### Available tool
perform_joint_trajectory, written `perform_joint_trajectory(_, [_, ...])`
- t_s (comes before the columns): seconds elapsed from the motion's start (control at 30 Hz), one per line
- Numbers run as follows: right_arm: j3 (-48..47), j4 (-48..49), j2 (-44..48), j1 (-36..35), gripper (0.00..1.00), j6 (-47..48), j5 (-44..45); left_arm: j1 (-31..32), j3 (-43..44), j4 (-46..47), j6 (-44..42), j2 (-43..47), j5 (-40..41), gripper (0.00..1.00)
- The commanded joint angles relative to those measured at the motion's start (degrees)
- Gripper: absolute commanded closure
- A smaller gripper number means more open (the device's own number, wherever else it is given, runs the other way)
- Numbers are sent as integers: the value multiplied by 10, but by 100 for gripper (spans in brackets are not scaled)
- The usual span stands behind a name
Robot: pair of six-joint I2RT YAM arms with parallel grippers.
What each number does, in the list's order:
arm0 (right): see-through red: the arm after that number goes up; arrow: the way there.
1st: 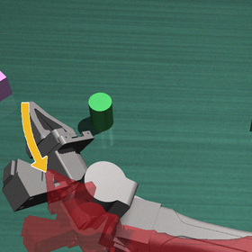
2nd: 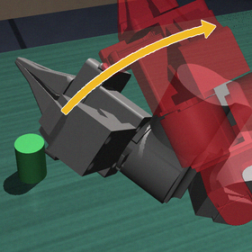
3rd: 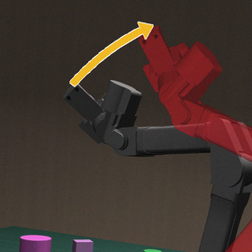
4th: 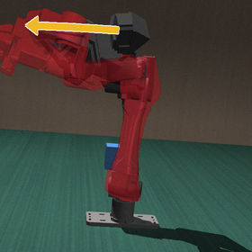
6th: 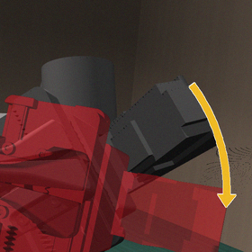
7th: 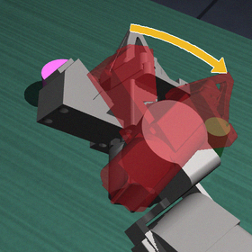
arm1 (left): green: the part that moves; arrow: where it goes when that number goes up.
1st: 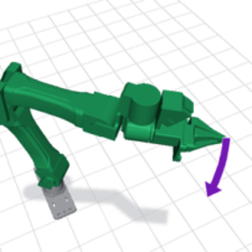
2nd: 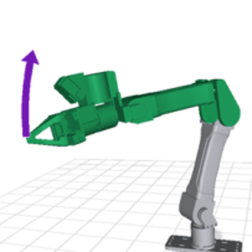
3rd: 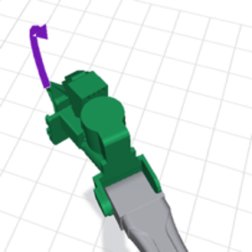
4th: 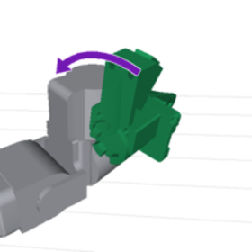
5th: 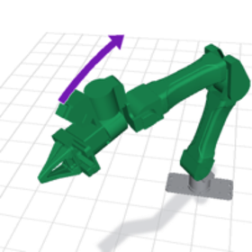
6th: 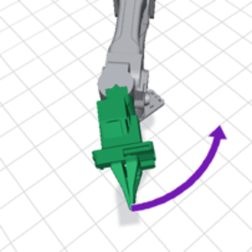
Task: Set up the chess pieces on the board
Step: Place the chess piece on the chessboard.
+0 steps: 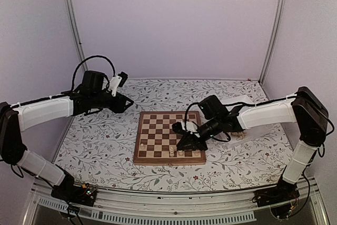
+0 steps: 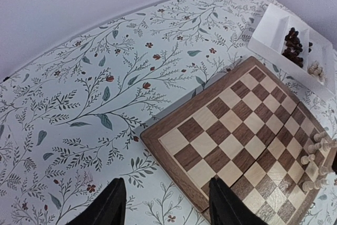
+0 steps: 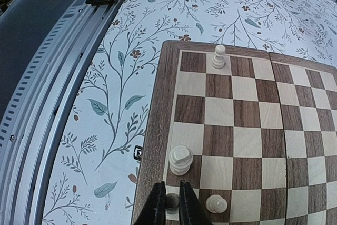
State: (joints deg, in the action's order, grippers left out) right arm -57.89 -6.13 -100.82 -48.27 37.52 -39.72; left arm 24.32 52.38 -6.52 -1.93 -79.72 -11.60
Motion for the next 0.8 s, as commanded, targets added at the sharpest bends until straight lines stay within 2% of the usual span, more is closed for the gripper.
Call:
perform_joint_trajectory(0.0, [6,14,-15,-5,89,-7,10,-7,14,-3,-3,9,-7,44])
perform_joint_trajectory(0.37, [6,10,-23,-6,88,-6,7,-7,14,-5,-4,11,-9,44])
perform_joint_trajectory(0.5, [6,7,-24,-6,83,-4,12,-7,14,-6,-6,10,-10,44])
perform_joint_trajectory(0.77, [1,-7,-16,-5,79,0,11,-7,15,-6,-6,10,-12,44])
